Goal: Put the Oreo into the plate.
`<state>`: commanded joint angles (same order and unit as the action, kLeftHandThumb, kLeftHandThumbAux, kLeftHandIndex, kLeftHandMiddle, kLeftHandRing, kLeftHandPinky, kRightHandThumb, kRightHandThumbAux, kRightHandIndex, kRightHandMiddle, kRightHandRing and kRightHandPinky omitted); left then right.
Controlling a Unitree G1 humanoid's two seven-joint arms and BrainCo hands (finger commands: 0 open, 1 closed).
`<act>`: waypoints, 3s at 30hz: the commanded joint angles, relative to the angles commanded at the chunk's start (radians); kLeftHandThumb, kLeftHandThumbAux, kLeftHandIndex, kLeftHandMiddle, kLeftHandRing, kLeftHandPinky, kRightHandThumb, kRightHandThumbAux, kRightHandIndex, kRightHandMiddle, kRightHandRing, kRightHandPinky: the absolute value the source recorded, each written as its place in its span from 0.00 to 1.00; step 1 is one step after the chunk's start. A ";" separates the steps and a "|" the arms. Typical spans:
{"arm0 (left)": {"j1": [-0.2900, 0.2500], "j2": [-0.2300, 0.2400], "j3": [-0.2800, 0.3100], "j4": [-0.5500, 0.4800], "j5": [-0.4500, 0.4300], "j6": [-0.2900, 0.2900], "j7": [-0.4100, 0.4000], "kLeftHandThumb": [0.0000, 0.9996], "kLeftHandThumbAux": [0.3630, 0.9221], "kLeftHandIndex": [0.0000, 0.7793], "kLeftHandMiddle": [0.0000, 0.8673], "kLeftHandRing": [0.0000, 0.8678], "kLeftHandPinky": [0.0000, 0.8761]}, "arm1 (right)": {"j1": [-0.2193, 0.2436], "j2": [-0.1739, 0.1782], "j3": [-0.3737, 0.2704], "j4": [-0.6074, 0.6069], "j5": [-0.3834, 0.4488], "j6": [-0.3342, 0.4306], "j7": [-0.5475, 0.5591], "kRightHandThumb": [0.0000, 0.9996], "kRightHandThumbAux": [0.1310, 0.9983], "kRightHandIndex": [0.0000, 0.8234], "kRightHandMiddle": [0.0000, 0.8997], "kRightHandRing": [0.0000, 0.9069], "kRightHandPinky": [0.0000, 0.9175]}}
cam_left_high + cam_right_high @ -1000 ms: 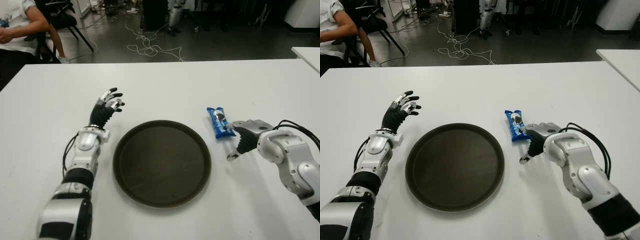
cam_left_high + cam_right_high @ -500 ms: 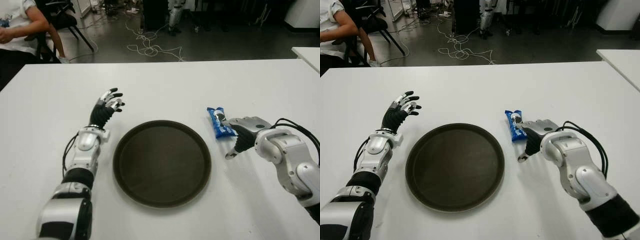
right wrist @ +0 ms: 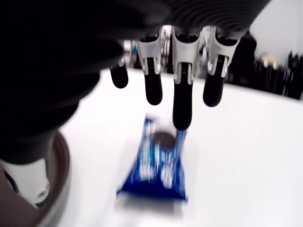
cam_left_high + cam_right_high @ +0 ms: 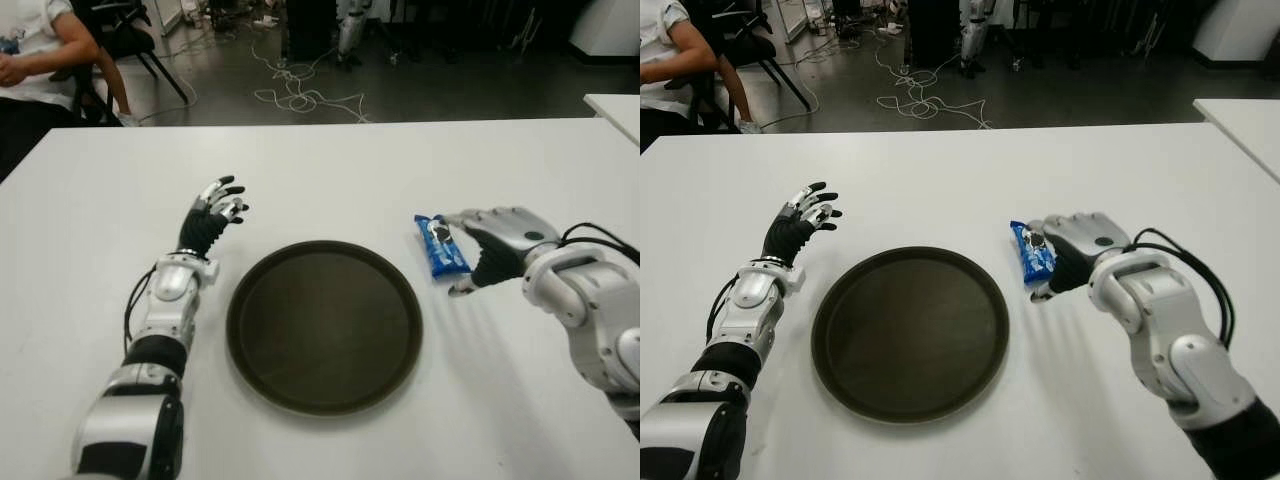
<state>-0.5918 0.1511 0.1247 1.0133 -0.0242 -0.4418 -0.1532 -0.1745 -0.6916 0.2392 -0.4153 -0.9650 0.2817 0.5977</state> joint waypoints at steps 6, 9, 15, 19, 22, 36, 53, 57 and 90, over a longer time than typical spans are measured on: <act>0.000 0.000 0.000 0.001 0.000 -0.005 0.001 0.68 0.36 0.19 0.26 0.35 0.41 | 0.019 0.012 -0.035 -0.020 -0.007 -0.022 -0.047 0.04 0.57 0.03 0.32 0.37 0.32; 0.000 0.001 0.000 0.003 0.000 -0.005 0.001 0.68 0.37 0.19 0.26 0.36 0.40 | 0.020 0.010 -0.059 -0.039 -0.003 -0.028 -0.049 0.05 0.57 0.02 0.32 0.37 0.30; 0.001 0.001 -0.002 0.002 0.005 -0.001 0.008 0.68 0.37 0.18 0.25 0.36 0.38 | -0.004 0.021 -0.080 -0.018 0.003 -0.036 -0.058 0.04 0.56 0.01 0.31 0.33 0.25; -0.001 0.002 -0.003 0.003 0.008 0.002 0.011 0.68 0.36 0.19 0.26 0.35 0.39 | -0.045 0.073 -0.059 0.067 -0.010 -0.023 -0.113 0.02 0.53 0.00 0.28 0.29 0.19; -0.003 0.001 -0.002 0.006 0.008 0.003 0.013 0.68 0.37 0.19 0.26 0.35 0.41 | -0.052 0.151 -0.019 0.135 -0.041 0.006 -0.188 0.01 0.51 0.00 0.22 0.22 0.13; -0.002 -0.002 0.000 0.009 0.002 -0.006 0.004 0.69 0.37 0.19 0.26 0.36 0.39 | -0.150 0.499 -0.098 0.731 0.227 -0.157 -0.811 0.00 0.45 0.00 0.03 0.02 0.04; -0.005 0.001 -0.005 0.012 0.013 -0.002 0.012 0.68 0.36 0.19 0.27 0.35 0.39 | -0.269 0.732 -0.302 0.960 0.722 -0.362 -0.923 0.01 0.43 0.00 0.04 0.05 0.08; -0.005 0.002 -0.003 0.011 0.008 -0.002 0.005 0.68 0.36 0.19 0.27 0.35 0.39 | -0.273 0.714 -0.248 0.990 0.650 -0.364 -0.977 0.02 0.40 0.00 0.01 0.01 0.05; -0.005 0.007 -0.013 0.016 0.020 -0.013 0.020 0.71 0.33 0.20 0.26 0.34 0.37 | -0.337 0.584 -0.001 1.230 0.379 -0.466 -1.285 0.00 0.36 0.00 0.00 0.00 0.00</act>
<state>-0.5969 0.1580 0.1113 1.0290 -0.0046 -0.4551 -0.1329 -0.5118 -0.1080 0.2377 0.8144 -0.5862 -0.1840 -0.6877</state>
